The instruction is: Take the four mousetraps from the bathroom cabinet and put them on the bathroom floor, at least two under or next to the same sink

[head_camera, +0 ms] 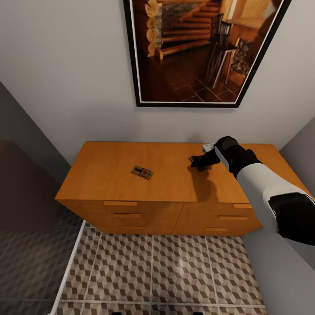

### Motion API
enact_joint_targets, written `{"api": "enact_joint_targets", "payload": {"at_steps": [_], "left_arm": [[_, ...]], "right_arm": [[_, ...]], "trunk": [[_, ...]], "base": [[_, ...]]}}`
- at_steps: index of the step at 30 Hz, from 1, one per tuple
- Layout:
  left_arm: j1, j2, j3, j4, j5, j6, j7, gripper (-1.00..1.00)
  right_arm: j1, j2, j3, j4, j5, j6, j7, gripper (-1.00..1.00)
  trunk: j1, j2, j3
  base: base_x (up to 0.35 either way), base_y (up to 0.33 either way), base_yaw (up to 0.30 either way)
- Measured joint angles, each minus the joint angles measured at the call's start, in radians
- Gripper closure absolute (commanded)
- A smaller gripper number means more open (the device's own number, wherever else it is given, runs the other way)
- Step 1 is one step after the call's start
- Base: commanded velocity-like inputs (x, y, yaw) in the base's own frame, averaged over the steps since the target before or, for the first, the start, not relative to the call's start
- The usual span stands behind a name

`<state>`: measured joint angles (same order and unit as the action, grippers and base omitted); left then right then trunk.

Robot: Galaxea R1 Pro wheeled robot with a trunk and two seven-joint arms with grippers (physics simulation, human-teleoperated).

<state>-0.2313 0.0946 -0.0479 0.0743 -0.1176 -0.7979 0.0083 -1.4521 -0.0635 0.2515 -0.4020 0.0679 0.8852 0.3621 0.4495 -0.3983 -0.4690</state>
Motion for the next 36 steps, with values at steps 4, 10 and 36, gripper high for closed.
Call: {"api": "enact_joint_targets", "payload": {"at_steps": [4, 10, 36], "left_arm": [[0.000, 0.000, 0.000, 0.000, 0.000, 0.000, 0.000, -1.00], [0.000, 0.000, 0.000, 0.000, 0.000, 0.000, 0.000, -1.00], [0.000, 0.000, 0.000, 0.000, 0.000, 0.000, 0.000, -1.00]], "right_arm": [[0.000, 0.000, 0.000, 0.000, 0.000, 0.000, 0.000, -1.00], [0.000, 0.000, -0.001, 0.000, 0.000, 0.000, 0.000, -1.00], [-0.001, 0.000, 0.000, 0.000, 0.001, 0.000, 0.000, -1.00]], "trunk": [[0.000, 0.000, 0.000], [0.000, 0.000, 0.000], [0.000, 0.000, -0.007]], "base": [[0.000, 0.000, 0.000], [0.000, 0.000, 0.000], [0.000, 0.000, 0.000]]}}
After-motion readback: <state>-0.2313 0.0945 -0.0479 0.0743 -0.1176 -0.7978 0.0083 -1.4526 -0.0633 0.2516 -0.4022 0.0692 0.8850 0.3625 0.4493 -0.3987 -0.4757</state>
